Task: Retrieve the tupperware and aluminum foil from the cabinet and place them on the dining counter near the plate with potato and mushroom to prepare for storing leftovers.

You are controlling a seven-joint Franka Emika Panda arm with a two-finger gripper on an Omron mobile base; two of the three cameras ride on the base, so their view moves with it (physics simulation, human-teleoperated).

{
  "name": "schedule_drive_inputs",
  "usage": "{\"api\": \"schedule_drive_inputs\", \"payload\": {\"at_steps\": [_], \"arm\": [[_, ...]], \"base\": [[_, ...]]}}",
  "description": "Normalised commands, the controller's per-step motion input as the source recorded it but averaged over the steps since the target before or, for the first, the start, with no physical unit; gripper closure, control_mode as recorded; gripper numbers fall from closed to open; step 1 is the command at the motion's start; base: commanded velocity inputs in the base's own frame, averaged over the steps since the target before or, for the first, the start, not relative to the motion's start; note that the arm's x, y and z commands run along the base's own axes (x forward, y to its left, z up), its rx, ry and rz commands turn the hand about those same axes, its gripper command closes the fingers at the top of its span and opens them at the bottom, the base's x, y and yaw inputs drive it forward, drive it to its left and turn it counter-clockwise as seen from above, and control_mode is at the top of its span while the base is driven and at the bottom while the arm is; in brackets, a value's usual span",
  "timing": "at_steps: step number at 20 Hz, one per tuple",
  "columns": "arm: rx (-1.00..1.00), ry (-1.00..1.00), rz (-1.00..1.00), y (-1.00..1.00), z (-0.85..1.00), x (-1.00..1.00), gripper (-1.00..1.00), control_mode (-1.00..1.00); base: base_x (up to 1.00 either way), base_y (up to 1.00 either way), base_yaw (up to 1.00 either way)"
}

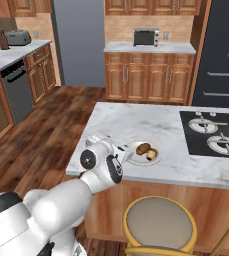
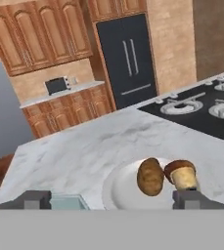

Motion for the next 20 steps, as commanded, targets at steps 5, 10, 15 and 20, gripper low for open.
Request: {"api": "schedule_drive_inputs", "payload": {"at_steps": [5, 10, 15, 20], "arm": [[-0.25, 0.09, 0.02, 0.53, 1.00, 0.17, -1.00, -1.00], [-0.26, 0.19, 0.02, 0.38, 1.00, -0.01, -1.00, -1.00], [-0.28, 0.28, 0.02, 0.21, 1.00, -0.38, -1.00, -1.00], [-0.32, 0.33, 0.17, 0.27, 0.43, -0.91, -1.00, -1.00]], "base": [[0.00, 0.00, 0.00], [0.00, 0.00, 0.00], [0.00, 0.00, 0.00], [0.00, 0.00, 0.00]]}}
